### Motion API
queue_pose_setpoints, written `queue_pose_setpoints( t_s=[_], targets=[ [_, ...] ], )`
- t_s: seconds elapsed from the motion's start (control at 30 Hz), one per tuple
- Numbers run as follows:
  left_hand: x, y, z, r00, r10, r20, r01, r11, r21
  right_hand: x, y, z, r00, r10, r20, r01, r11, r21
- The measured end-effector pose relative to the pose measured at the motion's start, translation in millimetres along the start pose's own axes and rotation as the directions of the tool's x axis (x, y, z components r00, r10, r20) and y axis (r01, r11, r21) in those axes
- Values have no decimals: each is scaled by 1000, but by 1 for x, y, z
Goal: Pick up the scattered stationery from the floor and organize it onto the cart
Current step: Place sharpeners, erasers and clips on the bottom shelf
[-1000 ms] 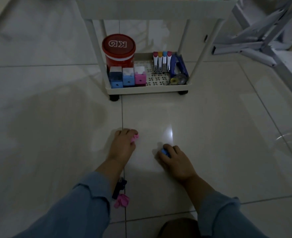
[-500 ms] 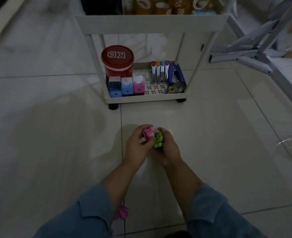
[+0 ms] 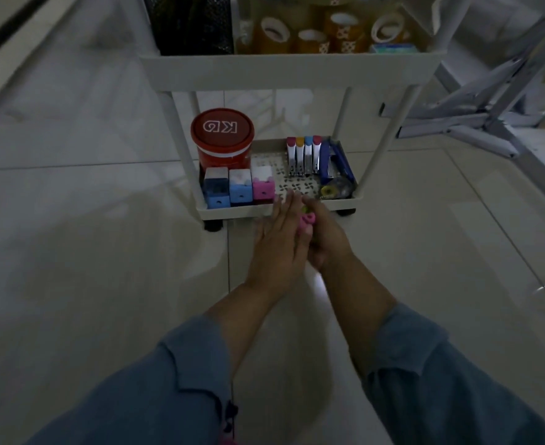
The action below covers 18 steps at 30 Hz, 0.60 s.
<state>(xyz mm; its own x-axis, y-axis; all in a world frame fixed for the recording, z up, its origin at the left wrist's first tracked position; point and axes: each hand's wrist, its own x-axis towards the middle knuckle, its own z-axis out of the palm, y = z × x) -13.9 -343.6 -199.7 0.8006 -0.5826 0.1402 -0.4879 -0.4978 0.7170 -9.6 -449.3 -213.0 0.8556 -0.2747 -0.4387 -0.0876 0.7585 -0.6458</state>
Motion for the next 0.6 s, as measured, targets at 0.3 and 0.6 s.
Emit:
queue_pose_setpoints(
  t_s=[0.3, 0.6],
  targets=[
    [32, -55, 1, 979, 4, 203, -108, 856, 506, 83, -24, 31, 733, -669, 120, 468, 368, -804],
    [33, -70, 9, 976, -51, 211, -98, 763, 639, 107, 0, 6, 761, -524, 383, 362, -147, -921]
  ],
)
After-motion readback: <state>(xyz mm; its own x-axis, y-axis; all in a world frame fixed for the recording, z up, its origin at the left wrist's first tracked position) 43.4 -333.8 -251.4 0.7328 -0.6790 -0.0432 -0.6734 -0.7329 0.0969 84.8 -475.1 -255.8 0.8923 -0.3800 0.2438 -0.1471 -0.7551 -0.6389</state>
